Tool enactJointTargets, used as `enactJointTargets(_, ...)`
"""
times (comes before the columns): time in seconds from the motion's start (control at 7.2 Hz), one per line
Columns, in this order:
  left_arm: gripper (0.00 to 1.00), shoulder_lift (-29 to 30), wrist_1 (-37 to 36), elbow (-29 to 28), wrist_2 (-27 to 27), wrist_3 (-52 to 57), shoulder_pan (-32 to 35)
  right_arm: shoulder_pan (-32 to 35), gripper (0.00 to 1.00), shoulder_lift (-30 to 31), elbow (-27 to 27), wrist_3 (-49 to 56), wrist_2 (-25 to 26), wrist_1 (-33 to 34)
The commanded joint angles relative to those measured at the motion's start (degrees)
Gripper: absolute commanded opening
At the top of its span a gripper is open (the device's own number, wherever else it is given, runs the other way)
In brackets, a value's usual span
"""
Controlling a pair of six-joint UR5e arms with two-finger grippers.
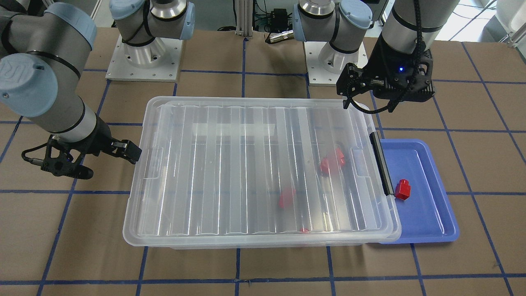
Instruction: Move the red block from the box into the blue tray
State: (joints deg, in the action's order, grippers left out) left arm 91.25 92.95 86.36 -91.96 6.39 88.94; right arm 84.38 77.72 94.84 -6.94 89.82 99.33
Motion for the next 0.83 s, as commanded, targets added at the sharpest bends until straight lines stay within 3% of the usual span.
enactJointTargets(0.0, 1.00, -0.2, 0.1, -0.1, 0.0, -0.4, 0.0, -0.3, 1.00, 1.6, -2.7, 0.1, 0.1, -1.1)
enactJointTargets(0.28, 1.00, -0.2, 0.2, -0.1, 0.1, -0.6, 0.0, -0.7, 1.00, 5.4, -6.8, 0.1, 0.3, -8.3)
enactJointTargets(0.69, 1.00, -0.2, 0.3, -0.1, 0.1, -0.7, 0.0, 1.7, 1.00, 11.9, -6.9, 0.0, -0.1, -15.8)
